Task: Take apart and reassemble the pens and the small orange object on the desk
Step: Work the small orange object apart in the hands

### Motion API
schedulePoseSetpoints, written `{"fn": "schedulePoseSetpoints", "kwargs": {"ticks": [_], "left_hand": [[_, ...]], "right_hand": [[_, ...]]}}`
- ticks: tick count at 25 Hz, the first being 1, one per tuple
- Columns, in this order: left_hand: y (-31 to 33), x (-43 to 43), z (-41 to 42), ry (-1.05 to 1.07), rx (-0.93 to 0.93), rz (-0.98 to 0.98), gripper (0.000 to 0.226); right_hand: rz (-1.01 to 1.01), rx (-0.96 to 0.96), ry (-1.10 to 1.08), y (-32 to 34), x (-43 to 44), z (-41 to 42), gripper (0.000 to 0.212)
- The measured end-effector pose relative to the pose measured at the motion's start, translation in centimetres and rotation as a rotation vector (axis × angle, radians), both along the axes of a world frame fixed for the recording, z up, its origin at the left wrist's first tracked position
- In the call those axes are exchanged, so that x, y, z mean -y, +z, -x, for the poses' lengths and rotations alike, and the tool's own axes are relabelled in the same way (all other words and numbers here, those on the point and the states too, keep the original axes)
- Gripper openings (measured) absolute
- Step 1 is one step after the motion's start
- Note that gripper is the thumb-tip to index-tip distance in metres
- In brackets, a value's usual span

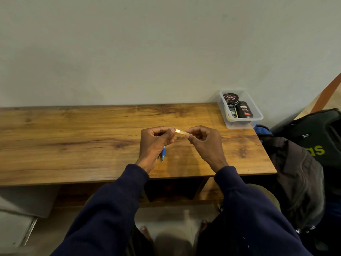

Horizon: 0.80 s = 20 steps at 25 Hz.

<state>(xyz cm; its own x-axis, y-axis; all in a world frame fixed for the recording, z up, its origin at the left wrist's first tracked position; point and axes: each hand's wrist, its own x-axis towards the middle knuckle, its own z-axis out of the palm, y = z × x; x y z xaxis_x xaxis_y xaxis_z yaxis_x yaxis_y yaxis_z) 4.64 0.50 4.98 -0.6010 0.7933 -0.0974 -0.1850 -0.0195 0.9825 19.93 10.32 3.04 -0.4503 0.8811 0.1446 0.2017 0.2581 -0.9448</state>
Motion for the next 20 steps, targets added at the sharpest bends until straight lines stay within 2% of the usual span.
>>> {"fn": "schedulePoseSetpoints", "kwargs": {"ticks": [7,11,14,16,20], "left_hand": [[-0.6,0.0,-1.0,0.002,-0.026,-0.012,0.006],[-1.6,-0.3,-1.3,0.036,0.016,-0.052,0.006],[-2.3,-0.2,-1.3,0.004,0.096,-0.076,0.006],[-2.6,0.0,-1.2,-0.005,0.244,-0.09,0.008],[-2.7,0.2,-0.9,-0.023,0.696,-0.135,0.011]], "right_hand": [[0.601,-0.467,0.088,-0.7,1.5,0.3,0.031],[0.727,-0.578,0.074,-0.8,1.4,0.0,0.038],[0.753,-0.594,0.062,-1.0,1.3,-0.4,0.043],[0.758,-0.585,0.068,-1.2,1.4,-0.3,0.038],[0.703,-0.488,0.11,-1.2,1.8,-0.1,0.024]]}}
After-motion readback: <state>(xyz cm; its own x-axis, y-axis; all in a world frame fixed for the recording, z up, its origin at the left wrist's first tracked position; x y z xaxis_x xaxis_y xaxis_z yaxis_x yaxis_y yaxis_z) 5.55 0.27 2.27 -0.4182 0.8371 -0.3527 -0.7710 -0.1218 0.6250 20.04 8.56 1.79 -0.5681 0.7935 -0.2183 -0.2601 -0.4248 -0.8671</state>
